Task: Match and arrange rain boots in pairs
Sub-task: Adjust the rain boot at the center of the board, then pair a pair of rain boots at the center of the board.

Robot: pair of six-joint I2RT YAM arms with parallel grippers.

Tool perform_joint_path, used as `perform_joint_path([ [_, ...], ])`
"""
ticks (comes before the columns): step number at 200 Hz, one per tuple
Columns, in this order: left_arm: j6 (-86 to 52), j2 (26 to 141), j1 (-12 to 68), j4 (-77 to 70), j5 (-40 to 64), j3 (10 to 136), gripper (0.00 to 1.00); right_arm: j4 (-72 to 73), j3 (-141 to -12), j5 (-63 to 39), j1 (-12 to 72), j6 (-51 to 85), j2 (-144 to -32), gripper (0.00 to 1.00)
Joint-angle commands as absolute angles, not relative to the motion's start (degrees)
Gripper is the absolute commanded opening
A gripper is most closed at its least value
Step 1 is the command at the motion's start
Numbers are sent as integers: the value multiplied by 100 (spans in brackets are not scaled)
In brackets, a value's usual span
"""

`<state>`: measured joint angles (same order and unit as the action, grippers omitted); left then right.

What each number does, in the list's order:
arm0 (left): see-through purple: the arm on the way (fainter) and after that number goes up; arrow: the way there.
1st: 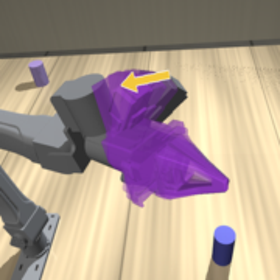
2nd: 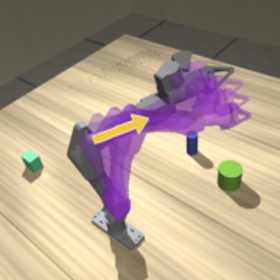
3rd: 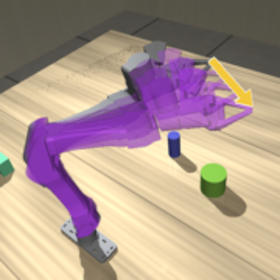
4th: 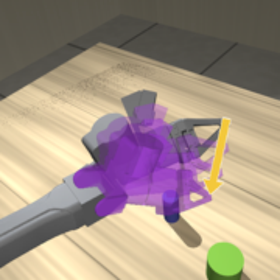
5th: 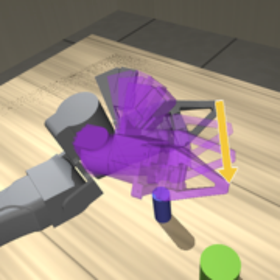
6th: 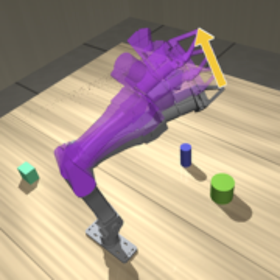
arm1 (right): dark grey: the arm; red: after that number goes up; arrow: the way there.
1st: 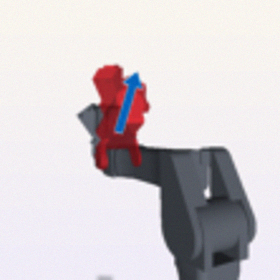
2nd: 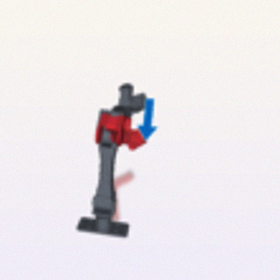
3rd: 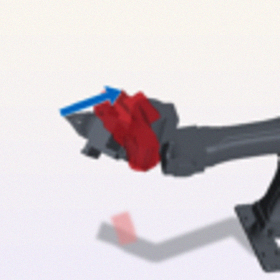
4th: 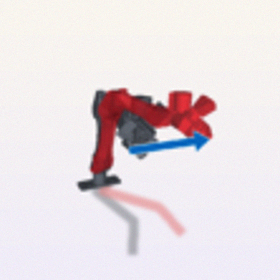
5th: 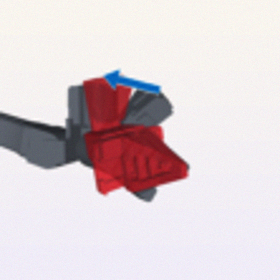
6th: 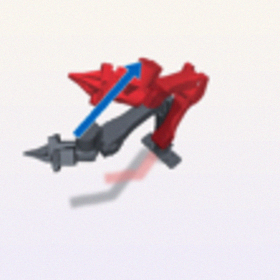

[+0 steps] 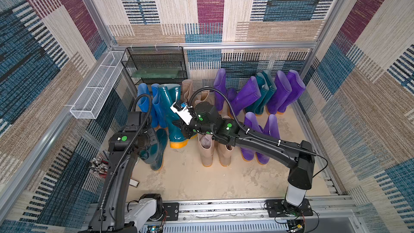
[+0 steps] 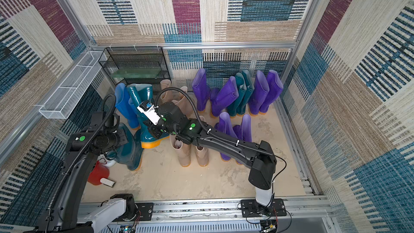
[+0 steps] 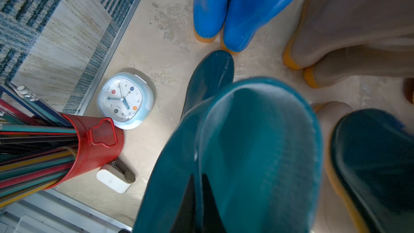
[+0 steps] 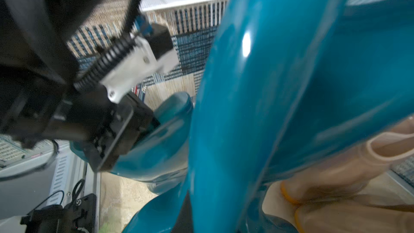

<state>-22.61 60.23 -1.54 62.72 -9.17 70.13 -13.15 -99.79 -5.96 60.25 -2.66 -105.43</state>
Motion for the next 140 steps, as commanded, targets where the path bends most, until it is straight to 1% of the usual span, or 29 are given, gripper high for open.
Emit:
perform_joint_path([
  [1,-2388,6039,-470,6074,-255,6972,0,-205,-9905,-647,6014,-296,-10610,0],
  [12,-2357,6014,-589,6038,-13,6987,0,-33,-9803,-686,6012,-299,-10689,0],
  [19,-2348,6008,-615,6031,57,7033,8,92,-9730,-710,6028,-305,-10752,0],
  [32,-2320,5971,-631,6014,218,7124,16,104,-9806,-880,6079,-481,-10961,0],
  [50,-2309,5919,-633,5958,546,7289,37,245,-9821,-572,6227,-572,-11165,0],
  [59,-2335,5897,-633,5951,601,7389,50,395,-9749,-417,6287,-652,-11241,0],
  [62,-2338,5882,-633,5958,608,7417,52,448,-9713,-357,6299,-667,-11268,0],
  [68,-2346,5857,-633,5963,608,7479,60,567,-9643,-266,6318,-693,-11307,0],
  [85,-2326,5796,-628,6026,520,7614,74,991,-9320,-192,6350,-757,-11378,0],
  [96,-2329,5754,-632,6051,467,7663,79,1300,-9037,-86,6384,-770,-11391,0],
  [115,-2313,5695,-632,6036,504,7707,81,1593,-8584,167,6486,-831,-11391,0],
  [140,-2240,5680,-633,6040,661,7802,81,1661,-8094,574,6716,-764,-11216,11],
])
